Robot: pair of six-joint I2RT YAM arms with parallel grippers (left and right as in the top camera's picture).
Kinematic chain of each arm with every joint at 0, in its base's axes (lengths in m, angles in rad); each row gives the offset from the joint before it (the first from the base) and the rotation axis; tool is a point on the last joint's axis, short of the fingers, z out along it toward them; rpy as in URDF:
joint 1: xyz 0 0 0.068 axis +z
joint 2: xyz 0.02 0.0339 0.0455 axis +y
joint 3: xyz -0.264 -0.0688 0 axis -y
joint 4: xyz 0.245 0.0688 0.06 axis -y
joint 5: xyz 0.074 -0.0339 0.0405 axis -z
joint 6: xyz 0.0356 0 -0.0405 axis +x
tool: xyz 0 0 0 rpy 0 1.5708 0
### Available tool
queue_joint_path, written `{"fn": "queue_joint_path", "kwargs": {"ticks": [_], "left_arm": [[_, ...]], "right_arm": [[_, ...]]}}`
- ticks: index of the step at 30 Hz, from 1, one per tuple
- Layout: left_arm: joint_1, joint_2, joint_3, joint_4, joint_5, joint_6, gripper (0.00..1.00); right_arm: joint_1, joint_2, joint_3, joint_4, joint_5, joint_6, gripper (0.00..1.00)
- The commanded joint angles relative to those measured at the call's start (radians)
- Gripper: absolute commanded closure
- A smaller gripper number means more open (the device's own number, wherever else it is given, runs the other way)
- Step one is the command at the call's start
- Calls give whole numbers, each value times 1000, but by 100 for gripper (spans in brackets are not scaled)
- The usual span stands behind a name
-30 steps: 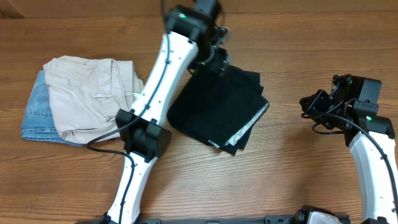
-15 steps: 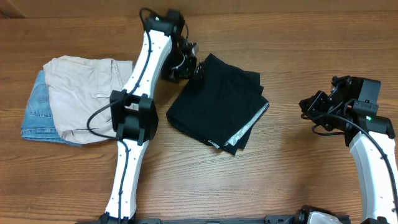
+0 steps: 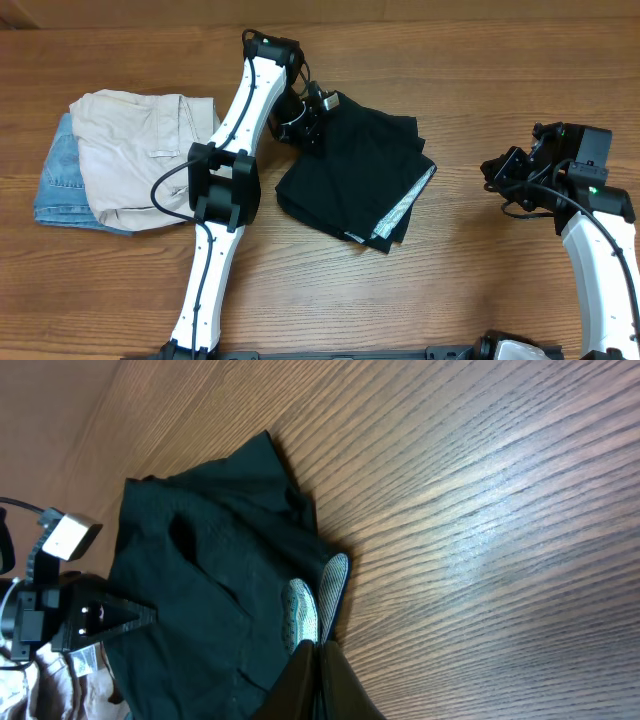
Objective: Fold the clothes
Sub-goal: 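Lift the folded black shorts with the left gripper onto the beige stack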
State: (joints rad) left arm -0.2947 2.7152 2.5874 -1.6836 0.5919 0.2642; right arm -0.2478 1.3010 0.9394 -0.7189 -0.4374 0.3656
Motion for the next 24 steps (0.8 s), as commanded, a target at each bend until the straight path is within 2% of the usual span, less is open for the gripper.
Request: {"fn": "queue_joint_path", "kwargs": {"ticks": [1,5,9,14,17,24], "left_arm": [[16,-172,27,-6,-13,-22,96],[72,-365,27,-6,-141,-71,96],[160,-507,21,-6,-156,-89,96],[305,-590,-104,-6,-184,-134,96],[431,-626,-240,-6,-183,-151,96],[672,-638,-414,-6,-207,-157,96]], "right_arm": [[4,2,11,1,9,-3,95],[4,2,11,-1,9,-3,95],[3,2,11,-1,9,-3,95],[3,2,11,-5,9,1,95],[3,2,11,-14,9,1,95],[3,2,11,-13,9,1,95]]}}
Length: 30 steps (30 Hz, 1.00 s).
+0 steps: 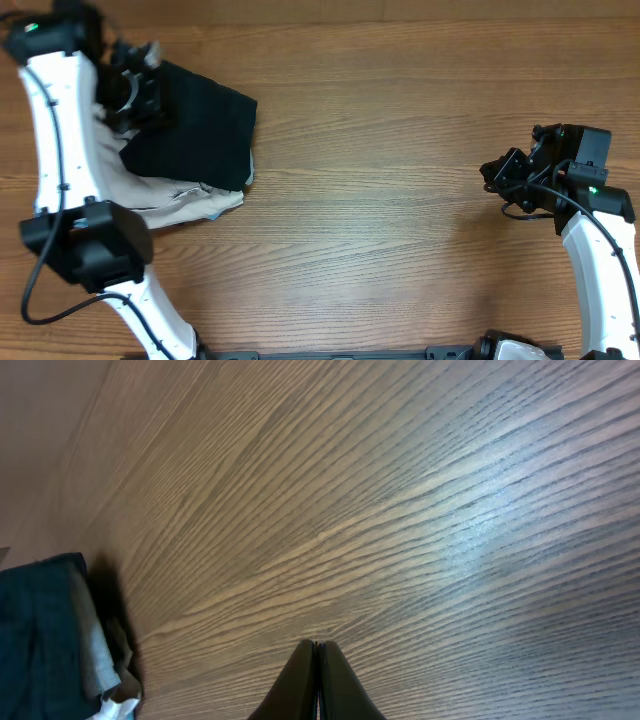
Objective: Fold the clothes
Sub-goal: 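Lift the folded black shorts with the left gripper onto the beige stack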
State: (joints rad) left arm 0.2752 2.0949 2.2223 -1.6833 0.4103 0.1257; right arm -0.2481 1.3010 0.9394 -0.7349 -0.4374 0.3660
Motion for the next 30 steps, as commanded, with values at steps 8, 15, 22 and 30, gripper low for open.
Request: {"fn": "queue_joint_path", "kwargs": {"ticks": [8,15,22,30], "left_arm": [[265,-17,-104,35,-265,-121,96],[323,-14,-156,134,-414,-226,96],[309,-43,28,40,-211,-145,96],[274,-139,169,20,-94,-122,96]], "right_arm": [[4,2,11,4,10,5,95],[4,2,11,7,9,4,95],[4,2,11,7,10,4,95],[4,2,11,8,10,5,95]]}}
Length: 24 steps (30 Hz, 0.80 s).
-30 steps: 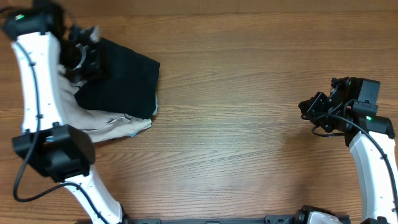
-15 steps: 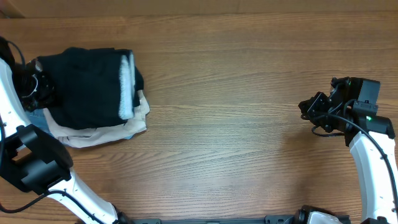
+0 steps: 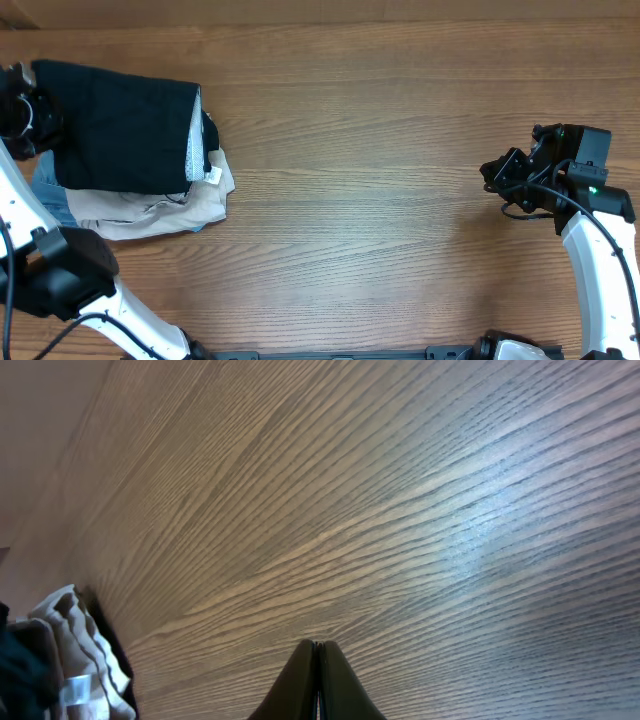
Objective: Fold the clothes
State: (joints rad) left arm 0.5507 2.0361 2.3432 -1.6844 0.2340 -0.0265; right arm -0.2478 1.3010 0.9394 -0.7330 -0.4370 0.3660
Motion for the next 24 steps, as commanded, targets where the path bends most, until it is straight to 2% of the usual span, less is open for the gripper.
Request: {"fn": "queue_joint_path", "kwargs": {"ticks": [1,8,11,13,17,24], "left_arm": [[-2,-88,48,24,104,31,96],[7,-54,3,40,-156,-37,94],[9,20,-70,76,-237,-57,84],[10,74,-111,101,-248,-59,55],[14,146,-121,126,-269,-84,50],[25,9,80,95,-244,-82,41]], "right_arm": [[3,2,11,8,9,5,95],[3,2,11,13,9,28,95],[3,2,11,12,9,31,95],[3,2,11,12,8,31,95],[3,2,11,8,0,30,95],[3,2,11,3,-2,29,95]]}}
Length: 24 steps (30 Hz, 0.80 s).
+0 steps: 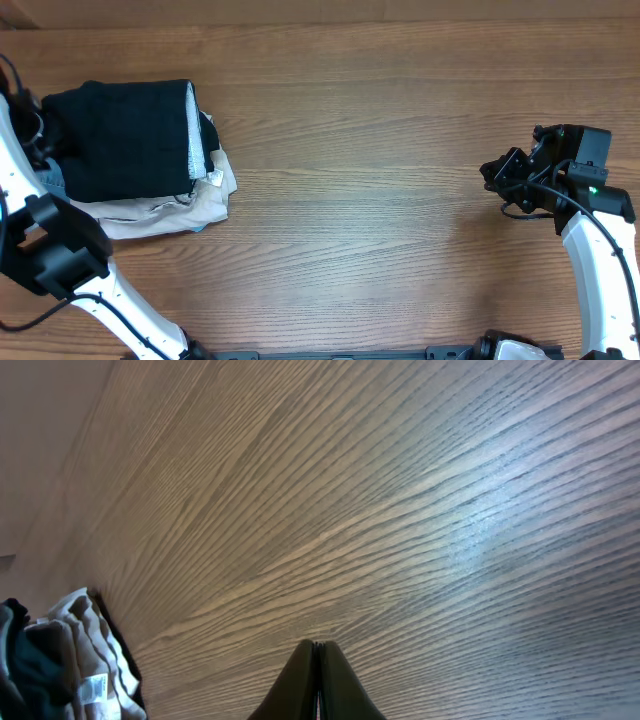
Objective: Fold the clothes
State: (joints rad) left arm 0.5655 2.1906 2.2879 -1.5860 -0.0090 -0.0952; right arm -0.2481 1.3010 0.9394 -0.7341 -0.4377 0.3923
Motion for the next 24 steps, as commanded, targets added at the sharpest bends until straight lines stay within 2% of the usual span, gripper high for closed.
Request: {"fn": "queue_joint_path", "kwargs": {"ticks": [1,3,4,5,6,8,9,13,18,21,24], "left_arm": [[8,-174,161,1,14,-14,40],[-1,-230,196,19,43,-14,37],[-7,-261,199,34,63,-13,41],[-14,-273,198,35,75,-13,50],[-22,-276,198,32,89,-4,66],[-50,-265,179,20,120,31,88],[-66,-254,154,19,135,43,95],[-135,-192,-79,35,140,39,96],[-150,-163,-442,233,137,36,96],[-149,-163,-569,338,139,36,82],[-149,-173,-519,306,161,44,74]], "right_arm": [[4,2,11,5,-1,2,95],[4,2,11,6,-1,0,95],[4,2,11,6,-1,0,95],[4,2,11,6,-1,1,95],[4,2,11,6,-1,0,95],[4,2,11,6,-1,1,95],[4,2,11,6,-1,1,95],[4,2,11,5,-2,4,95],[4,2,11,6,-2,4,94],[4,2,11,15,-2,4,92],[3,-4,19,38,-2,-7,92]]}}
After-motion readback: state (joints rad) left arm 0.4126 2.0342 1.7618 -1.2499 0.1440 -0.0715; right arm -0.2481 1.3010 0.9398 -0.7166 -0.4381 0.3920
